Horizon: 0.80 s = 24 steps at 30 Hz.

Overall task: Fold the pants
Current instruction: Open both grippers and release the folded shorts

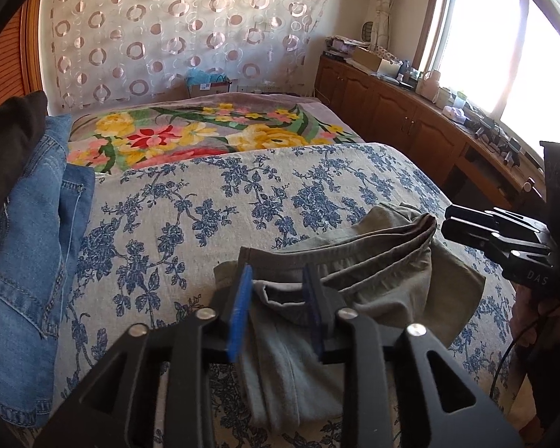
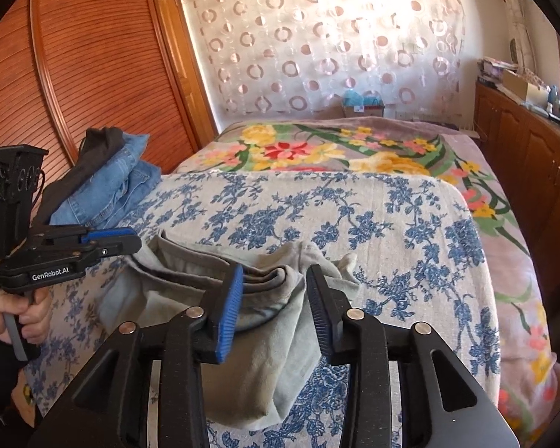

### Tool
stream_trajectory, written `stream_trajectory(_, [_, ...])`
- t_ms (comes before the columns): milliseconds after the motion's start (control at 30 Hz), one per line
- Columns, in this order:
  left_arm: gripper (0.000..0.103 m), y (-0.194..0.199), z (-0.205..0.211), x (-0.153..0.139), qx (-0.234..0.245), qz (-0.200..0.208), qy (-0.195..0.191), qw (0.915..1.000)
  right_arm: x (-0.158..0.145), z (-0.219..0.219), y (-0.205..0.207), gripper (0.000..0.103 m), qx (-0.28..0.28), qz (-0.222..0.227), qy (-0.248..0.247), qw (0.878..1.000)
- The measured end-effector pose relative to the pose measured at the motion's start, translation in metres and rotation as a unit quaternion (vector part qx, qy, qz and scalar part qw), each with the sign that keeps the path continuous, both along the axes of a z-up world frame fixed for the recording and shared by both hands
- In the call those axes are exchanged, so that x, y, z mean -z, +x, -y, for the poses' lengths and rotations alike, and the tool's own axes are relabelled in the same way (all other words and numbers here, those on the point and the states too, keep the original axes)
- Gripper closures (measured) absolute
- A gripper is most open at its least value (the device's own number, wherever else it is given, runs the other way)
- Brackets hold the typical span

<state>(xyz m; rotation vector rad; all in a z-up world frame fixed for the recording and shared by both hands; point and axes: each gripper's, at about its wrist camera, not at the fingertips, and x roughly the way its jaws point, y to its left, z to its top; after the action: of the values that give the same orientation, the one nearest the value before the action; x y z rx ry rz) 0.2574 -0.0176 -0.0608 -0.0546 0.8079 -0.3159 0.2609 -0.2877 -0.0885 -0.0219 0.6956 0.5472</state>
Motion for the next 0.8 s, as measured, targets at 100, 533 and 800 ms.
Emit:
stream_trajectory(100, [0.059, -0.003, -0.002, 0.002, 0.004, 0.001, 0.007, 1.0, 0.003, -0.003, -0.001, 0.064, -0.007, -0.003, -0.014, 1.0])
stream_trajectory(533, [0.044, -0.007, -0.01, 0.014, -0.003, 0.001, 0.014, 0.9999, 0.02, -0.018, 0.022, 0.072, -0.034, -0.033, -0.068, 0.997])
stream_trajectory(800, [0.044, -0.011, -0.01, 0.016, 0.003, -0.004, 0.019, 0.9998, 0.019, -0.015, 0.033, 0.094, -0.012, -0.024, -0.055, 0.998])
